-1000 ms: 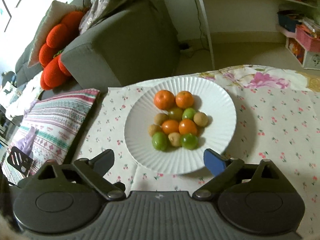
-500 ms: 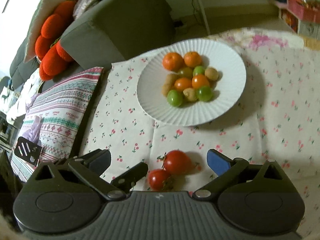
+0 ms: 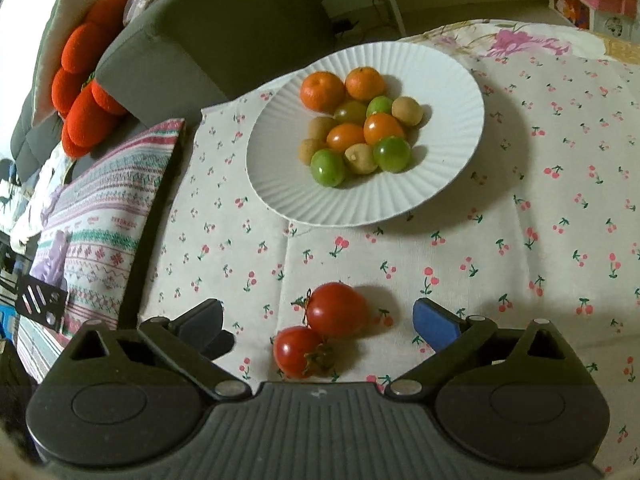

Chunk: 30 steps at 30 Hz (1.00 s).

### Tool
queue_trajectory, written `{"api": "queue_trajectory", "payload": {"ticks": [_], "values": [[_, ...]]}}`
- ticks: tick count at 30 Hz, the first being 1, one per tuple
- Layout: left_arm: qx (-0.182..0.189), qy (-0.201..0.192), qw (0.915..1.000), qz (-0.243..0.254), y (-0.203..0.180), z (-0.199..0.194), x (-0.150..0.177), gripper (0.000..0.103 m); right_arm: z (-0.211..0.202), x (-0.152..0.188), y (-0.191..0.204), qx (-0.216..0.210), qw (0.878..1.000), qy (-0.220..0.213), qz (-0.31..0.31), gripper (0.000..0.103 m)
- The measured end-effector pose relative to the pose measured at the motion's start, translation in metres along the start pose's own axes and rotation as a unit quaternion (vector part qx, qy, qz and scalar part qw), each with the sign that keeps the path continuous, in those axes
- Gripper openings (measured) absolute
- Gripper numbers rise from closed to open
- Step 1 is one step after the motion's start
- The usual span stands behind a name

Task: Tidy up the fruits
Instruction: 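Grasp a red tomato with each gripper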

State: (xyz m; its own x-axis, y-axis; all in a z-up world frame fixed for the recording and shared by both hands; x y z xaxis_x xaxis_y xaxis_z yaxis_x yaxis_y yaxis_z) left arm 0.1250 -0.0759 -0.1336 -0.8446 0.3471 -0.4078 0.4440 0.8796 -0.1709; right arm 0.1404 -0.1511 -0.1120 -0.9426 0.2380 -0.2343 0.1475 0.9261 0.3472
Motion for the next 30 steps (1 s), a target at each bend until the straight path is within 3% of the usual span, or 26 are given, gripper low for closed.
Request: {"api": "queue_trajectory", "payload": {"ticks": [14,30], "values": [[-0.010,-0.007,0.9997,0.021,-0.005,0.009,0.000,0.067,0.012,0.002,-0.004,0.012,1.000,0.007,-0.017,0.074],[-0.024,0.002,0.9996,0.015,-0.002,0.017,-0.002,0.045,0.027,-0.001,-0.002,0.005,1.000,0.006,-0.029,0.054]]}}
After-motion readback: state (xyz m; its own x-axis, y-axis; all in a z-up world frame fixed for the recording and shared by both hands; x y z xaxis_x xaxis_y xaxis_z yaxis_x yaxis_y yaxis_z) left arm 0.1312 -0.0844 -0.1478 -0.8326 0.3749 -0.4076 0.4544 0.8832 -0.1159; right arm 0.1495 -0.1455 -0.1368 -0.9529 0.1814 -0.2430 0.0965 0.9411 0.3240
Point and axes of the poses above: each gripper's, at about its wrist camera, not at the fingertips, and z roughly the way its jaws point, y to its left, x to its underside, the point moved 8 cm from there along z, roughly the way its jaws point, and after that the axes turned 13 degrees about y, right-handed, at the moved point
